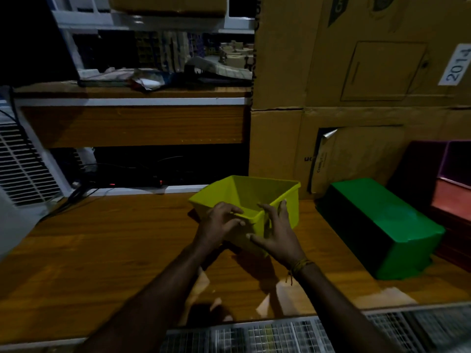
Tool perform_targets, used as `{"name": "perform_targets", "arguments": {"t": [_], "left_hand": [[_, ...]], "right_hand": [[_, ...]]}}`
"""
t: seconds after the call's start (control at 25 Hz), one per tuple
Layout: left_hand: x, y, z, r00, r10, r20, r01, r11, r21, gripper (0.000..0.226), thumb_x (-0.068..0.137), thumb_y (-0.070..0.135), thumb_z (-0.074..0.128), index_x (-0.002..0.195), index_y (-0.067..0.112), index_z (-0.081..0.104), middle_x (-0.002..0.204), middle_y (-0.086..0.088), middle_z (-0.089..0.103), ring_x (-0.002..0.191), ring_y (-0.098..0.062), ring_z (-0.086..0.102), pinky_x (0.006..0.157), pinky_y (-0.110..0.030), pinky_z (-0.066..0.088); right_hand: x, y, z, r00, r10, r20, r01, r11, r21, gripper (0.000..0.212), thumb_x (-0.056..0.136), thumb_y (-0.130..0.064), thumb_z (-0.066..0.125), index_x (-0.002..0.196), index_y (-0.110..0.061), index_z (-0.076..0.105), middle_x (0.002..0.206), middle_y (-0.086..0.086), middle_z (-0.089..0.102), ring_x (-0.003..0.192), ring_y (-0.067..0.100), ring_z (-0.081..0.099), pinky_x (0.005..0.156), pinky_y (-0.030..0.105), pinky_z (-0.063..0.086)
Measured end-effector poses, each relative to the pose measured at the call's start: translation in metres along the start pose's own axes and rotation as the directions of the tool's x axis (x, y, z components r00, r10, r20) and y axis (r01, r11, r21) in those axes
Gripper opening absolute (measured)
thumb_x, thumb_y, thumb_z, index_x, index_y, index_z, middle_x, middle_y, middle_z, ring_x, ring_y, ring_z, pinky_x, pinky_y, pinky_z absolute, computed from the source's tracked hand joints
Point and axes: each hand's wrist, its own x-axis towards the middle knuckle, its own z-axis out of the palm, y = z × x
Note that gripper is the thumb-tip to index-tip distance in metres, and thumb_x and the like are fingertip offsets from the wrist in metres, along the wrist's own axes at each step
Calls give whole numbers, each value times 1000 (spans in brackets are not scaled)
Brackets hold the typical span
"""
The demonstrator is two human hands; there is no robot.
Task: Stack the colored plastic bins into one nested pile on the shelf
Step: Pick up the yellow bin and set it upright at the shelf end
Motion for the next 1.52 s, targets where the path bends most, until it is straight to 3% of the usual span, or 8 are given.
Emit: {"name": "perform_targets", "arguments": {"t": [0.12, 0.24, 0.44, 0.72, 0.88, 1.04, 1.32, 1.52], "left_hand": [[-3, -1, 10, 995, 25, 101, -38, 991, 131, 24, 76, 35, 71, 97, 24, 72, 100, 2, 67, 98, -16, 63, 85, -27, 43], [1, -13, 7, 981, 17, 193, -76, 950, 303, 30, 84, 43, 55, 105, 28, 71, 110, 6, 67, 110, -17, 60, 105, -40, 28], [-4, -63, -27, 974, -194, 114, 110, 853, 511, 23, 93, 30, 55, 112, 32, 67, 114, 0, 68, 113, -26, 59, 103, -44, 33], [-7, -34, -19, 981, -193, 31, 137, 795, 591, 24, 82, 41, 66, 104, 31, 70, 105, 2, 74, 105, -21, 66, 85, -33, 45], [-26, -15, -3, 979, -198, 54, 125, 785, 606, 28, 84, 46, 63, 108, 33, 68, 109, 4, 73, 108, -19, 65, 86, -32, 46], [-42, 7, 20, 969, -232, 83, 149, 820, 553, 30, 84, 49, 62, 110, 35, 67, 108, 8, 72, 107, -14, 64, 82, -30, 48], [-42, -11, -8, 973, -195, 121, 118, 878, 464, 30, 84, 53, 54, 98, 33, 72, 100, 6, 70, 99, -19, 63, 78, -33, 50], [-28, -39, -46, 905, -418, -73, 374, 704, 604, 38, 91, 37, 55, 128, 33, 56, 127, -8, 53, 118, -33, 51, 96, -41, 43]], "right_hand": [[-5, 11, 10, 995, 44, -95, -43, 999, 6, 42, 80, -42, 75, 113, -35, 50, 161, 13, 14, 142, 30, 30, 83, 47, 51], [-8, 27, 11, 995, 26, -99, -15, 994, 112, 32, 81, -23, 73, 95, -38, 49, 154, 11, 31, 144, 23, 24, 84, 49, 51], [-12, 61, -1, 978, 58, -199, -39, 994, 102, 20, 85, -10, 65, 99, -22, 60, 111, 9, 64, 114, 29, 61, 80, 45, 56], [-7, 56, 14, 878, 339, -339, -350, 936, 32, 32, 86, -6, 62, 117, -11, 62, 118, 19, 52, 103, 40, 57, 79, 39, 47], [-6, 35, 32, 845, 444, -297, -376, 889, 259, 69, 92, -18, 61, 151, -12, 27, 154, 21, 29, 142, 37, 29, 106, 41, 35], [5, 6, 54, 796, 567, -211, -460, 794, 397, 95, 89, -30, 67, 154, -5, 3, 156, 20, 29, 139, 38, 37, 102, 40, 38], [29, 15, 55, 848, 516, -120, -491, 851, 184, 34, 75, -16, 66, 109, -11, 62, 95, 20, 70, 89, 41, 66, 71, 45, 54], [39, 15, 47, 892, 446, -70, -425, 882, 205, 33, 84, -13, 63, 117, -15, 66, 117, 15, 70, 106, 35, 65, 82, 40, 51]]}}
